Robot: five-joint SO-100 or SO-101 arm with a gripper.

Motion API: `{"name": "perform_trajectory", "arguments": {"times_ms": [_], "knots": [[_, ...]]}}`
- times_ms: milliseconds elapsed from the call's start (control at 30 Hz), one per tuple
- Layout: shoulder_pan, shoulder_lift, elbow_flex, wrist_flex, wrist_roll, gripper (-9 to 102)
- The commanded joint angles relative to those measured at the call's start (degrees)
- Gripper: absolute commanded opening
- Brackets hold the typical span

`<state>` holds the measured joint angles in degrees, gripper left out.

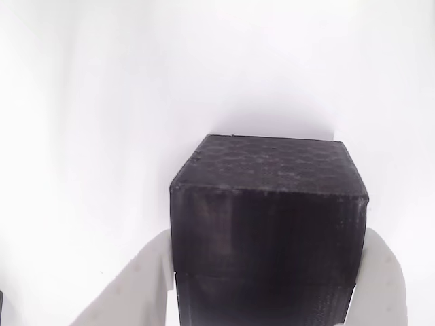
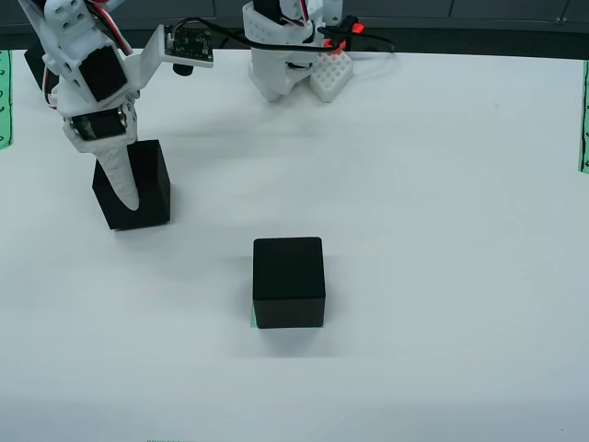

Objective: Stack 3 Blocks on the chosen place.

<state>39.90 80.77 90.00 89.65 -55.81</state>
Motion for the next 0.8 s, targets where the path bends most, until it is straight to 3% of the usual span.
{"name": "perform_trajectory", "arguments": {"times_ms": [0, 367, 767], "knots": [[-1.58, 5.71, 1.05, 0.44, 1.32, 24], [-11.60, 19.25, 10.28, 0.53, 14.59, 24], [-28.74, 24.79, 8.44, 0.53, 35.60, 24]]}}
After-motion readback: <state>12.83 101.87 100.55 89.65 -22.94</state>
